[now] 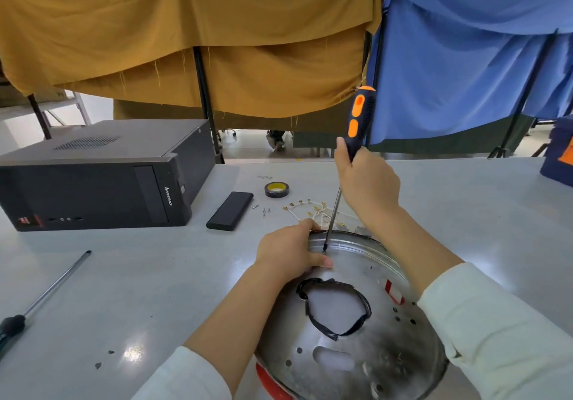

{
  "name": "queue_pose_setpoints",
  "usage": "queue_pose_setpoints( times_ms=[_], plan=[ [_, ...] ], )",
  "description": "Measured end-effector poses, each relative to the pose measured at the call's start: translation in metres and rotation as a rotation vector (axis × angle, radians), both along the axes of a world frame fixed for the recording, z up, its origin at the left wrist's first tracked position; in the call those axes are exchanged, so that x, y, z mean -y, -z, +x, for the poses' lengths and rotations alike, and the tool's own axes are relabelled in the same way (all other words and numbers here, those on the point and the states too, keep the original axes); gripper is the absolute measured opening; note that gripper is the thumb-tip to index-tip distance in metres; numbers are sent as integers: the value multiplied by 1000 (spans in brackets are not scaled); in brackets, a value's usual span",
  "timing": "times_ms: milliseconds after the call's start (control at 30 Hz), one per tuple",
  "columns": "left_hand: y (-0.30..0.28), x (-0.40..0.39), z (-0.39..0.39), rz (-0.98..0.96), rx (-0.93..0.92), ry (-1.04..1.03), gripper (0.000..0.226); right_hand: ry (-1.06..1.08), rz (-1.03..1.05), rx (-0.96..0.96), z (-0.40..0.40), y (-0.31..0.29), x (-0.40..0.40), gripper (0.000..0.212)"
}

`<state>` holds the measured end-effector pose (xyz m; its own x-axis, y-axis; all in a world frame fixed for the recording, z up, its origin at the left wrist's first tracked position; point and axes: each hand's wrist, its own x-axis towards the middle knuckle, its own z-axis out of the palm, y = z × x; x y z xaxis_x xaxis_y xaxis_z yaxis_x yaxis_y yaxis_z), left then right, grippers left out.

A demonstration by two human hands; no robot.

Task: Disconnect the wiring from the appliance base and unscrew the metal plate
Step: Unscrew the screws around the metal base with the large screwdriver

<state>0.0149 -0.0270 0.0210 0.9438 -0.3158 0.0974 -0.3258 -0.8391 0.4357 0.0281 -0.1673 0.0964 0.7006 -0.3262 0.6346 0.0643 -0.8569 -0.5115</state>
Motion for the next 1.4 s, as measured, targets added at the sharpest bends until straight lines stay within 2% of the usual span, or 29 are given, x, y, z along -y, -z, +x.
queue_pose_setpoints(
  times_ms=[67, 200, 267, 500, 600, 733, 867, 933, 1033, 1133, 1233, 1333, 1400],
  plan=[
    [0, 0, 0, 1, 3, 0, 64, -17, 22, 21, -5, 2, 5, 51],
    [0, -1, -1, -5, 0, -2, 64, -110, 280, -18, -10, 0, 13, 45],
    [0, -1, -1, 0, 7, -7, 65, -133, 328, -52, -11, -3, 18, 42],
    [1, 0, 1, -2, 3, -19, 64, -151, 293, -110, -16, -10, 9, 34],
    [2, 0, 1, -6, -4, -14, 64, -104, 287, -124, -15, -11, -2, 38],
    [1, -1, 1, -15, -5, -10, 64, -44, 209, -45, -15, -8, -11, 45],
    [0, 0, -1, -25, 23, 9, 69, -103, 151, -67, -16, -7, -11, 46],
    [-1, 0, -2, -26, 30, 9, 67, -267, 248, -117, -17, -10, -8, 36],
    [-1, 0, -2, -21, 30, 6, 65, -546, 586, -41, -21, -20, -5, 13],
    [-1, 0, -2, -29, 22, 7, 64, -588, 803, 70, -20, -28, -9, 15],
    [-1, 1, -3, -24, 30, 2, 64, -591, 949, 39, -20, -31, -19, 21],
    [-1, 2, -3, -21, 31, -5, 64, -649, 1013, 50, -19, -32, -24, 31],
    [-1, 2, -2, -16, 28, -5, 65, -810, 993, -46, -18, -32, -24, 37]
  ],
)
